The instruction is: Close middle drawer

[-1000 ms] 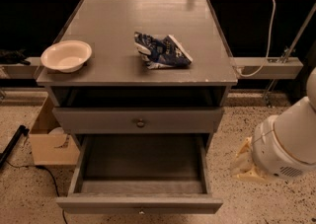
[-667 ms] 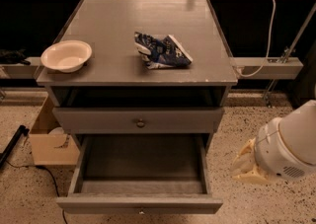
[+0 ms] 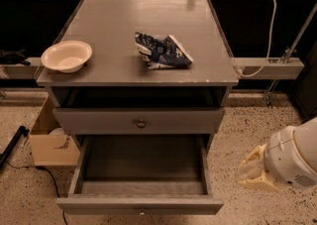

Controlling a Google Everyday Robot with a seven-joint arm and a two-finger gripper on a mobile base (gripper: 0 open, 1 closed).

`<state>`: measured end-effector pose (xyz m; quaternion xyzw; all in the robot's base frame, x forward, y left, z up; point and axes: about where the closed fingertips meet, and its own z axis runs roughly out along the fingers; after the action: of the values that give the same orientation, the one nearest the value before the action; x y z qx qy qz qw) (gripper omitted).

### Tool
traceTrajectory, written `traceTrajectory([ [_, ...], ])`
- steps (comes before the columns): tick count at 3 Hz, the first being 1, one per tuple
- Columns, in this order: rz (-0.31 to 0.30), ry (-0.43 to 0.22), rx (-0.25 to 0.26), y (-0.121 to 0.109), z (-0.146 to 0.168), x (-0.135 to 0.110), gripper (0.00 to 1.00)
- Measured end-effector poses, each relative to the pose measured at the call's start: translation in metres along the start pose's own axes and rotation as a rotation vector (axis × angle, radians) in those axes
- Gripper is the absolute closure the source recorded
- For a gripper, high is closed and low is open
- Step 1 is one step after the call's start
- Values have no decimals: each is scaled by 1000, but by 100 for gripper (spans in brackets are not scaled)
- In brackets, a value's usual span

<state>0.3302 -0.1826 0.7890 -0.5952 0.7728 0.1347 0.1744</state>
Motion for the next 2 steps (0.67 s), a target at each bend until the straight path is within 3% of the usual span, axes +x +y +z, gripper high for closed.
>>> traceTrajectory([
  [1, -2, -22, 5, 2, -2, -2, 100],
  [2, 33, -46, -28, 16, 26, 14, 100],
])
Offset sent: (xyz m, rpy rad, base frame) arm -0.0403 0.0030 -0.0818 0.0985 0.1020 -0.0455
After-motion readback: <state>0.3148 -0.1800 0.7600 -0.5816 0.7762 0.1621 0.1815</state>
